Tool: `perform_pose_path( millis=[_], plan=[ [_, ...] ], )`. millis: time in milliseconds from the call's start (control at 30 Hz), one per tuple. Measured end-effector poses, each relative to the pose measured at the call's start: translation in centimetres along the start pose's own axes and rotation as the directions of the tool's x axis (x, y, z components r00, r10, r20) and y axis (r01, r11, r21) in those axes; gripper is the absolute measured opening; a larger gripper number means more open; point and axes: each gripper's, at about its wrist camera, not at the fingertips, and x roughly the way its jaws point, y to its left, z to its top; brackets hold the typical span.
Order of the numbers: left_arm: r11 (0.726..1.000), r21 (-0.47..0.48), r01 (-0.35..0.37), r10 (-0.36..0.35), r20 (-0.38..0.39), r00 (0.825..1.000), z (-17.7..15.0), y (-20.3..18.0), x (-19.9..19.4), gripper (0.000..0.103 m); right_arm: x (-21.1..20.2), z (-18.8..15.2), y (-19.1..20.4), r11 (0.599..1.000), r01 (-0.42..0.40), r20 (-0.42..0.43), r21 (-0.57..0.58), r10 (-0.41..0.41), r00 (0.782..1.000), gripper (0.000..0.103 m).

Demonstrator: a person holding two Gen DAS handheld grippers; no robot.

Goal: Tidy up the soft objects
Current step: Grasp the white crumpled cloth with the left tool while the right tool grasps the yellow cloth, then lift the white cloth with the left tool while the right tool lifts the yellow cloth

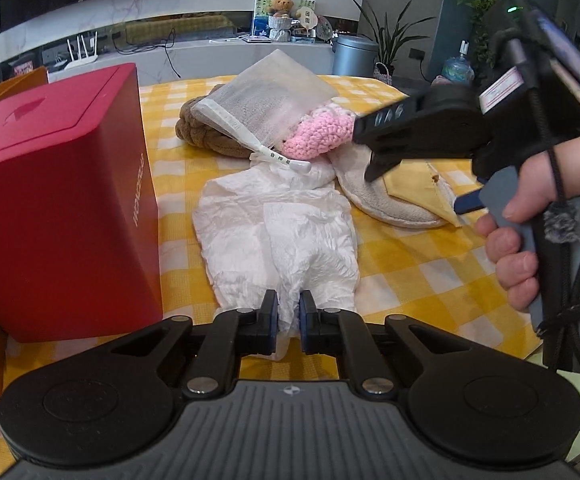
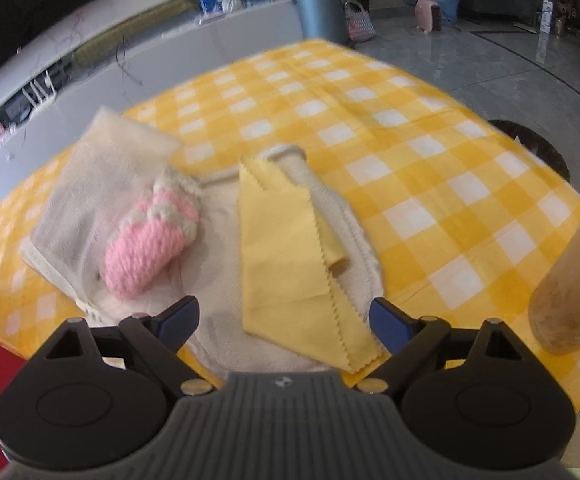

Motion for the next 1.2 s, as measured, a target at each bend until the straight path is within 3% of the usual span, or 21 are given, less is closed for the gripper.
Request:
perform_pose_path(
  millis=[33,100,233,300,333,367,400,467,600,667,733,767,800,933,1133,1200],
  plan=[
    [1.0,0.007,-0.004,0.004,0.001,1.0,0.0,-0.1,0.0,0.012,0.2,-0.2,0.2,0.999,0.03,-0.008,-0.015,-0.03,1.0,0.091],
    [1.0,0.019,-0.009,0.009,0.002,1.0,0.0,-0.1,0.0,0.012,0.1,-0.4,0.3,0.997,0.073,0.0,-0.035,-0.073,0.997,0.078],
    [1.0,0.026,-0.006,0.006,-0.001,1.0,-0.1,0.0,0.0,0.014,-0.3,-0.3,-0.9,0.997,0.072,0.009,0.018,-0.073,0.997,0.065],
    [1.0,0.018,0.005,-0.005,0.0,1.0,-0.1,0.1,-0.2,0.026,-0.5,-0.2,-1.3,0.995,0.091,0.015,0.028,-0.091,0.996,0.049],
    [1.0,0.004,0.025,-0.025,0.009,1.0,-0.1,0.3,-0.4,0.047,-0.6,-0.2,-1.4,0.995,0.098,0.017,0.031,-0.098,0.995,0.045],
    [0.999,-0.016,0.047,-0.046,0.022,0.999,-0.1,0.5,-0.7,0.076,-0.7,-0.2,-1.7,0.994,0.1,0.018,0.038,-0.1,0.995,0.039],
    [0.997,-0.036,0.061,-0.06,0.038,0.997,-0.1,0.7,-1.0,0.088,-0.8,-0.1,-1.9,0.994,0.102,0.017,0.047,-0.103,0.995,0.032],
    [0.998,-0.02,0.054,-0.053,0.052,0.997,-0.2,0.4,-1.4,0.093,-1.0,0.0,-2.3,0.993,0.102,0.013,0.064,-0.103,0.995,0.023],
    [0.99,0.095,-0.105,0.099,0.064,0.993,-0.8,-1.2,-1.0,0.094,-1.8,0.2,-2.7,0.994,0.069,0.019,0.083,-0.071,0.997,0.016],
    [0.987,0.097,-0.13,0.127,0.036,0.991,-1.0,-1.3,-0.2,0.097,-2.1,0.3,-2.7,0.995,0.056,0.025,0.079,-0.058,0.998,0.021],
    [0.994,0.05,-0.099,0.099,0.002,0.995,-1.1,-1.0,0.3,0.098,-2.3,0.5,-2.9,0.994,0.03,0.026,0.103,-0.033,0.999,0.048],
    [0.996,0.012,-0.089,0.089,0.0,0.996,-1.0,-0.7,0.4,0.101,-2.4,0.6,-3.0,0.993,0.005,0.038,0.119,-0.009,0.999,0.069],
    [0.997,-0.019,-0.08,0.079,-0.007,0.997,-0.9,-0.5,0.5,0.102,-2.7,0.7,-3.0,0.992,-0.015,0.053,0.127,0.008,0.999,0.078],
    [0.997,-0.061,-0.038,0.038,-0.005,0.999,-0.8,-0.3,0.9,0.103,-2.3,1.2,-2.1,0.996,0.002,0.099,0.087,-0.01,0.995,0.091],
    [0.995,0.002,-0.096,0.096,0.044,0.994,-1.6,-1.8,1.2,0.103,0.0,1.6,-0.4,0.993,0.104,0.081,-0.049,-0.1,0.992,0.092],
    [0.995,-0.001,-0.097,0.097,0.046,0.994,-1.6,-1.8,1.2,0.103,0.5,1.7,-0.3,0.992,0.111,0.076,-0.063,-0.106,0.991,0.086]
  ],
)
